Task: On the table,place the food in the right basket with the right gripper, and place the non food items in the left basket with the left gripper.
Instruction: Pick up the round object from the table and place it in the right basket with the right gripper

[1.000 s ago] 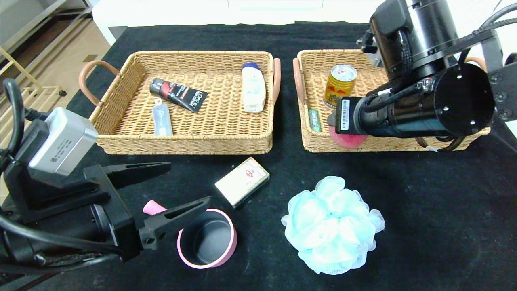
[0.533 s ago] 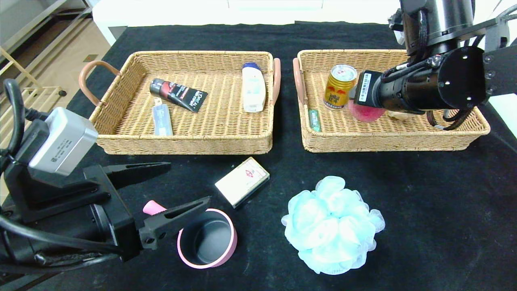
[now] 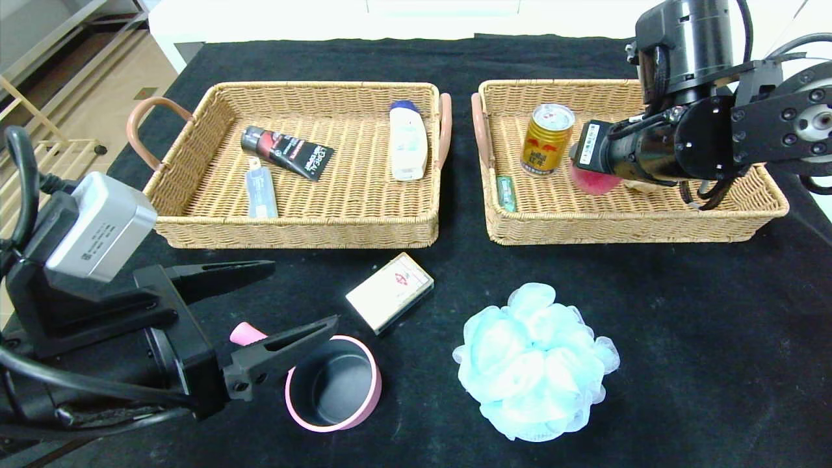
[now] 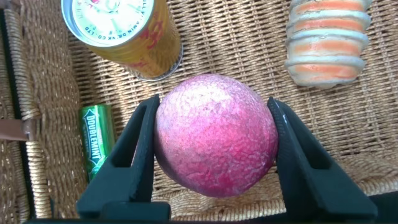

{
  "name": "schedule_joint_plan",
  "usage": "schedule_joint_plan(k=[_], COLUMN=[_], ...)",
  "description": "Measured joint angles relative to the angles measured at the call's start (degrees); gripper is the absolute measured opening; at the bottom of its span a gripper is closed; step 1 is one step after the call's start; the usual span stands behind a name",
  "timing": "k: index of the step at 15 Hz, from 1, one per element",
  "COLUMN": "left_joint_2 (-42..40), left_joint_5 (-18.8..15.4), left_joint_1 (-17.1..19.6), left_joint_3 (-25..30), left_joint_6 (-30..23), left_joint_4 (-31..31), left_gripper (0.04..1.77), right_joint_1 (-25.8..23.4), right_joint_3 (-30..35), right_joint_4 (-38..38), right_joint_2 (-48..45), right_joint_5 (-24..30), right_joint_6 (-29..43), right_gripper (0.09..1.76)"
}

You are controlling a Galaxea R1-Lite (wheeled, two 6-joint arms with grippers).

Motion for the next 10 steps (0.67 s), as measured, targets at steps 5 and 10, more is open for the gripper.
schedule_joint_plan(k=[5,10], left_joint_2=[-0.1,-0.1], left_joint_5=[0.0,0.0], left_joint_1=[0.0,0.0], left_joint_3=[-0.1,-0.1], left_joint_6=[0.0,0.0], left_joint_4=[0.0,0.0], left_gripper=[1.72,1.72], right_joint_1=[0.0,0.4], right_joint_3=[0.3,0.8], right_joint_4=[0.2,0.4], right_joint_2=[0.0,-0.2], right_joint_5=[0.0,0.1], right_joint_6=[0.1,0.1], right_gripper=[1.41,1.55])
